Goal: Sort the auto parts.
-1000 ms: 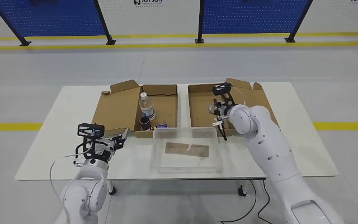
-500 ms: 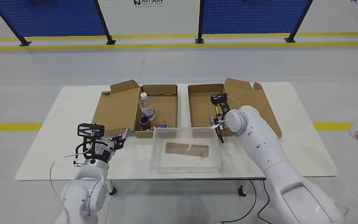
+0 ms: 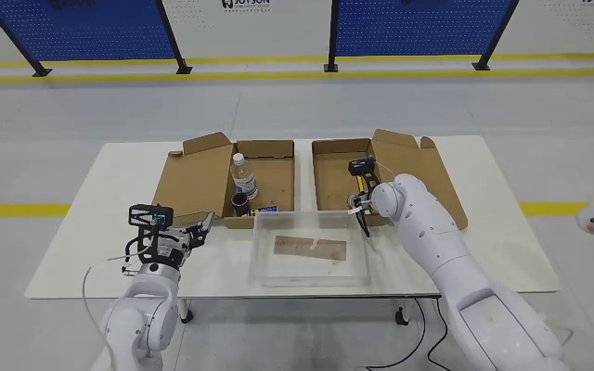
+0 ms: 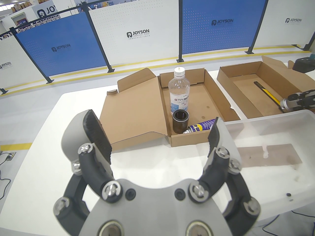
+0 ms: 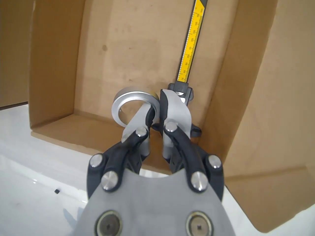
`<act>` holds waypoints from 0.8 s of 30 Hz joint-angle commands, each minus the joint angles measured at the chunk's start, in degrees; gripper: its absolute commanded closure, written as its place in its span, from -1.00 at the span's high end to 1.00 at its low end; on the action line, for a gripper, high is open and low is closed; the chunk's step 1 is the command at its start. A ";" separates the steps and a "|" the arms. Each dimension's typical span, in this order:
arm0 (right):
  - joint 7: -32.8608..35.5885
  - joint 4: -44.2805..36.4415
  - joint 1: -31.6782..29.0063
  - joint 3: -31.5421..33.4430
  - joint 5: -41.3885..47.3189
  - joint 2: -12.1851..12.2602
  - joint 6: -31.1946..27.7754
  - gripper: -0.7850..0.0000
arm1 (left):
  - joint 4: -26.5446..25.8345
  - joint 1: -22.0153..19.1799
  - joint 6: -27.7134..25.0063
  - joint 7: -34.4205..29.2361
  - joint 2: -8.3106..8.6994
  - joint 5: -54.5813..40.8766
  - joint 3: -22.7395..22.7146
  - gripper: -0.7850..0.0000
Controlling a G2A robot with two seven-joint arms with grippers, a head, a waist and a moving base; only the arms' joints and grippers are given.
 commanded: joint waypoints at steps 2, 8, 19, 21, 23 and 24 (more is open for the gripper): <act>-0.40 1.06 0.44 -0.13 0.28 -0.30 -0.35 -0.81 | 0.00 0.00 0.00 0.00 0.00 0.00 0.00 1.00; -0.87 1.98 0.84 -0.30 0.48 -0.73 -0.62 -0.51 | 0.00 0.00 0.00 0.00 0.00 0.00 0.00 1.00; -3.78 0.19 0.76 1.62 1.61 -0.41 -0.79 -0.36 | 0.00 0.00 0.00 0.00 0.00 0.00 0.00 1.00; -5.11 -1.44 0.36 2.92 2.09 0.12 -1.00 -0.28 | 0.00 0.00 0.00 0.00 0.00 0.00 0.00 1.00; -6.20 -3.86 -0.38 4.40 2.22 0.81 -1.05 -0.01 | 0.00 0.00 0.00 0.00 0.00 0.00 0.00 1.00; -6.89 -5.53 -1.01 5.32 2.40 1.22 -1.18 0.84 | 0.00 0.00 0.00 0.00 0.00 0.00 0.00 1.00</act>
